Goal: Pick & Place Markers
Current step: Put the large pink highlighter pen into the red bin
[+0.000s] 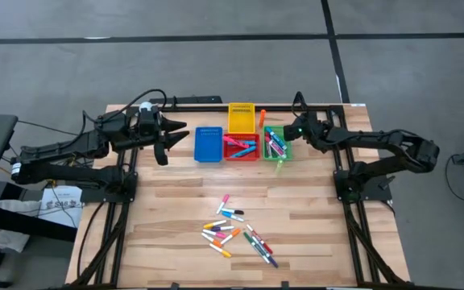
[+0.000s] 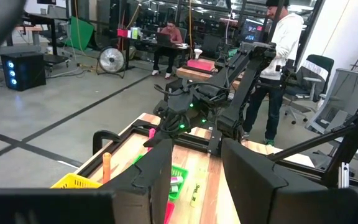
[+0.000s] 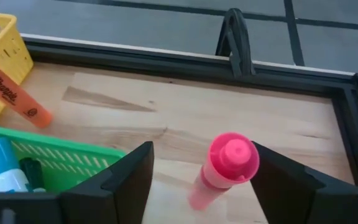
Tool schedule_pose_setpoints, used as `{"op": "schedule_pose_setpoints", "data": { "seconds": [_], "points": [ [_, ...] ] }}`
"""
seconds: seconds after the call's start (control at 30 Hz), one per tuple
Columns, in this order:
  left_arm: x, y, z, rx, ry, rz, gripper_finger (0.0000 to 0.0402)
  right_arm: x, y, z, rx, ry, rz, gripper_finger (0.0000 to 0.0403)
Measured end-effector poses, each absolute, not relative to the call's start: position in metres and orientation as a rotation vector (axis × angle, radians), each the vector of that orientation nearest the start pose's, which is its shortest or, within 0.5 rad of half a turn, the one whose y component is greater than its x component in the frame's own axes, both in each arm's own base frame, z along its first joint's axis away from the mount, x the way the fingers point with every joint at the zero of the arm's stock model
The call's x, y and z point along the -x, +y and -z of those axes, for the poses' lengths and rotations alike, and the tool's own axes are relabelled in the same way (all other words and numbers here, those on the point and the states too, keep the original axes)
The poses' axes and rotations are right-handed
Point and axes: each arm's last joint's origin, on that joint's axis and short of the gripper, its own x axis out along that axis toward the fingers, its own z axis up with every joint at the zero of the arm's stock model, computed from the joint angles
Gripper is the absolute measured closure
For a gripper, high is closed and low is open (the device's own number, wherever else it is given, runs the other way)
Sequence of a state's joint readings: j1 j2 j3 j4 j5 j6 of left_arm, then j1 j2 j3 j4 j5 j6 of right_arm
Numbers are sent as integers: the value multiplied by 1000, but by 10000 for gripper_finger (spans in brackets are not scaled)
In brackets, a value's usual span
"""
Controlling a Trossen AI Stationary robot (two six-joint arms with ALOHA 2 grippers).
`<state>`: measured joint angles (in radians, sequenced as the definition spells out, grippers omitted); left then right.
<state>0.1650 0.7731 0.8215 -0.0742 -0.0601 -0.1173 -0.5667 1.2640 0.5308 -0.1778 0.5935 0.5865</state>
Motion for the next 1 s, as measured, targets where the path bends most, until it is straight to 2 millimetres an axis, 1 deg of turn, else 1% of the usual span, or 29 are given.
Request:
{"op": "schedule_pose_setpoints", "data": {
  "seconds": [0.13,0.37,0.43,0.77,0.87,1.0],
  "points": [
    [-167,30,-357,118,13,-226,262,-176,-131,-163,-459,614,1335,211],
    [-167,30,-357,118,14,-226,262,-175,-131,-163,-457,614,1335,324],
    [-167,30,-357,118,14,-226,262,-176,-131,-164,-455,613,1338,351],
    [-167,30,-356,111,22,-227,262,-175,-131,-167,-477,588,1342,352],
    [-167,30,-356,111,26,-227,262,-174,-130,-176,-484,577,1342,352],
    [-167,30,-356,111,26,-227,262,-173,-129,-199,-451,542,1336,352]
  ]
}}
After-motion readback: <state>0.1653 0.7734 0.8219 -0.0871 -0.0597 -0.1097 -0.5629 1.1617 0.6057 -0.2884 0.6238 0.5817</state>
